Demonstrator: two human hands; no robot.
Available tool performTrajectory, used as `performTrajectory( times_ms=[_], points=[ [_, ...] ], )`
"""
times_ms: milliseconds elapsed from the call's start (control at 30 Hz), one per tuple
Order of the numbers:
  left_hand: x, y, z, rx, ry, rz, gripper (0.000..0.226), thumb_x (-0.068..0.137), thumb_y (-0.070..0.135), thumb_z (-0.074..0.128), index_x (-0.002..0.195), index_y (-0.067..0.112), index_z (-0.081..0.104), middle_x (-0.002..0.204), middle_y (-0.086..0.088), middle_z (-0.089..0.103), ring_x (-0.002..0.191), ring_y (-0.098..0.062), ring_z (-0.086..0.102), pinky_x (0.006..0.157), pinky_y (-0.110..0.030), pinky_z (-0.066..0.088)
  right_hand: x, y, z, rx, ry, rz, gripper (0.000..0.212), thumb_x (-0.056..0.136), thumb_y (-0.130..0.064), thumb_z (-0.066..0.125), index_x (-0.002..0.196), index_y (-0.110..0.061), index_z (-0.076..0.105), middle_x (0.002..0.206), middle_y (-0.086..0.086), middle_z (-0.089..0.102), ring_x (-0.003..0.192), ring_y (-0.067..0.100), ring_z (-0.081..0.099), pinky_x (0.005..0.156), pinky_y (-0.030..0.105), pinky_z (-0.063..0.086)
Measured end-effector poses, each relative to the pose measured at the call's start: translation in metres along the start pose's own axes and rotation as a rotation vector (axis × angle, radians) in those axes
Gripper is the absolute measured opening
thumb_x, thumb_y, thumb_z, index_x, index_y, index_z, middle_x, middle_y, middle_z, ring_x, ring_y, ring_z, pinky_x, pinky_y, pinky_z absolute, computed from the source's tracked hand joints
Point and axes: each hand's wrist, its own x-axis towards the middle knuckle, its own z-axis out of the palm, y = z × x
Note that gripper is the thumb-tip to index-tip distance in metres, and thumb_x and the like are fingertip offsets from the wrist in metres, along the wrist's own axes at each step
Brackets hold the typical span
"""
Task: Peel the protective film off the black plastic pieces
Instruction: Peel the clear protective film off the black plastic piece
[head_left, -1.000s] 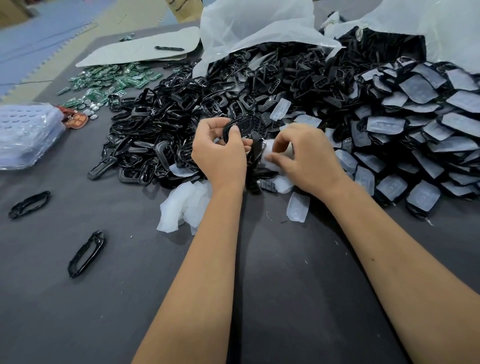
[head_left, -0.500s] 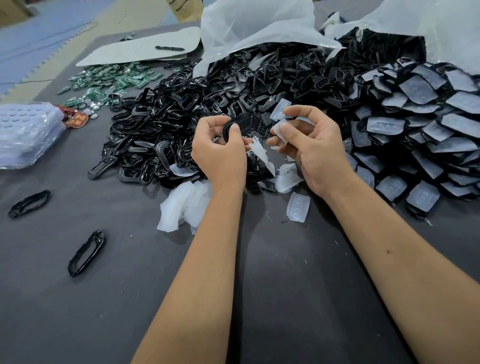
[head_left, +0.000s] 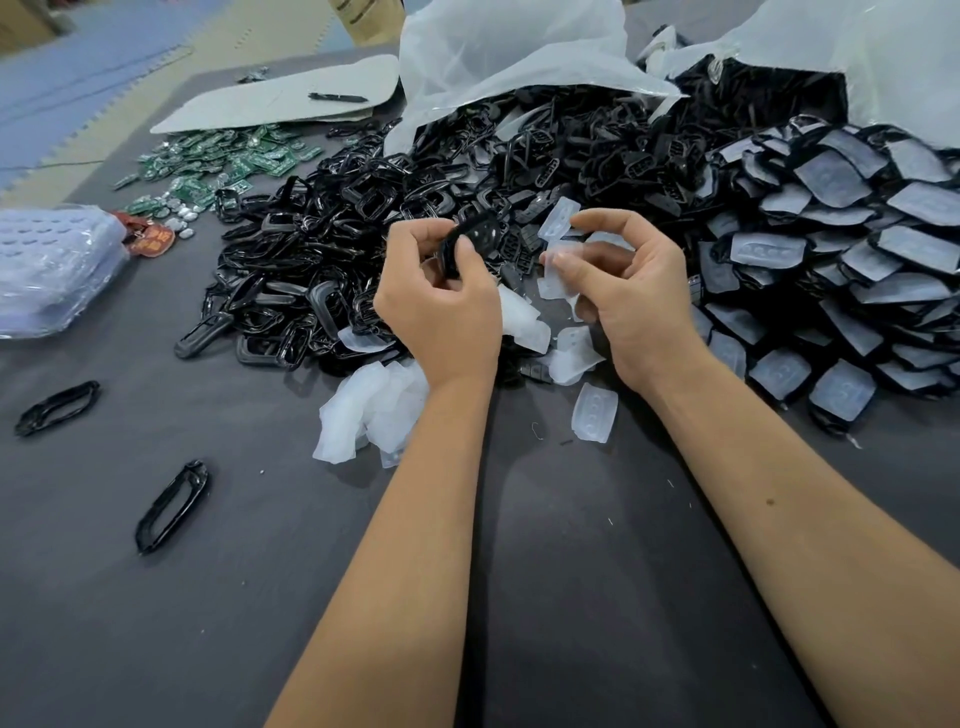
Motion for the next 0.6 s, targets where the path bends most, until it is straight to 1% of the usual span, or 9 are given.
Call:
performTrajectory(
  times_ms=[33,100,200,233,333,400,467,600],
  points=[
    [-0.0007,-0.0006,0.0005,-0.002,-0.038,-0.012,0.011,0.087,0.005,0.066,0.091,0.014,0.063,0.082,0.007,0.064,0.062,-0.035,0.067,0.058,-0.05,0.054,-0.0002,0.0006,0.0002,-0.004,-0.007,-0.005,0.029,0.087,-0.008,0.081,0.113,-0.011,0.067,0.075,-0.003,0.072,0.059,0.008,0.059,0.052,0.021,0.047],
    [-0.0019,-0.0019,0.0016,-0.003,-0.13,-0.056,0.012,0.088,0.005,0.066,0.09,0.017,0.063,0.082,-0.001,0.065,0.06,-0.035,0.068,0.056,-0.05,0.054,-0.0005,0.0017,0.0013,-0.005,-0.008,-0.019,0.025,0.087,-0.006,0.082,0.107,-0.009,0.068,0.075,-0.002,0.072,0.064,0.012,0.066,0.056,0.024,0.052],
    [-0.0036,-0.0032,0.0021,-0.008,-0.287,-0.105,0.014,0.088,0.003,0.066,0.089,0.017,0.062,0.084,-0.006,0.067,0.055,-0.023,0.071,0.053,-0.047,0.059,-0.0008,0.0031,0.0032,-0.005,0.007,-0.05,0.017,0.086,-0.007,0.083,0.093,-0.011,0.069,0.079,0.003,0.073,0.071,0.017,0.07,0.061,0.026,0.054],
    [-0.0035,-0.0035,0.0024,-0.003,-0.328,-0.117,0.015,0.088,0.003,0.066,0.089,0.017,0.062,0.084,-0.006,0.068,0.055,-0.022,0.072,0.053,-0.047,0.059,-0.0004,0.0032,0.0034,-0.002,0.01,-0.055,0.014,0.088,-0.008,0.082,0.091,-0.012,0.068,0.082,0.005,0.074,0.073,0.018,0.071,0.061,0.027,0.054],
    [-0.0031,-0.004,0.0026,-0.001,-0.408,-0.16,0.015,0.089,0.0,0.066,0.089,0.016,0.063,0.082,-0.006,0.07,0.055,-0.024,0.072,0.053,-0.043,0.06,0.0001,0.0032,0.0036,0.102,-0.017,-0.029,0.011,0.099,-0.012,0.069,0.095,-0.011,0.059,0.094,0.013,0.079,0.079,0.026,0.076,0.058,0.027,0.055],
    [-0.003,-0.004,0.0027,-0.024,-0.44,-0.189,0.014,0.09,-0.002,0.064,0.091,0.012,0.063,0.082,-0.007,0.071,0.053,-0.021,0.073,0.051,-0.04,0.06,0.0011,0.0035,0.0027,0.181,-0.032,-0.011,0.012,0.103,-0.012,0.063,0.098,-0.01,0.053,0.096,0.017,0.078,0.077,0.031,0.077,0.056,0.027,0.056],
    [-0.0027,-0.0035,0.0029,-0.021,-0.455,-0.195,0.016,0.09,-0.003,0.063,0.092,0.013,0.064,0.084,-0.007,0.072,0.054,-0.02,0.073,0.052,-0.039,0.061,0.0021,0.0046,0.0027,0.178,-0.03,-0.004,0.01,0.103,-0.01,0.063,0.1,-0.009,0.053,0.094,0.018,0.078,0.073,0.028,0.076,0.055,0.026,0.054],
    [-0.0011,-0.0052,0.0036,-0.058,-0.45,-0.259,0.018,0.09,-0.005,0.061,0.095,0.012,0.065,0.085,-0.007,0.072,0.056,-0.022,0.074,0.053,-0.031,0.058,0.0053,0.0098,0.0032,0.072,-0.02,-0.032,0.005,0.096,-0.004,0.071,0.098,-0.002,0.067,0.091,0.013,0.078,0.07,0.013,0.067,0.06,0.023,0.051]
  ],
)
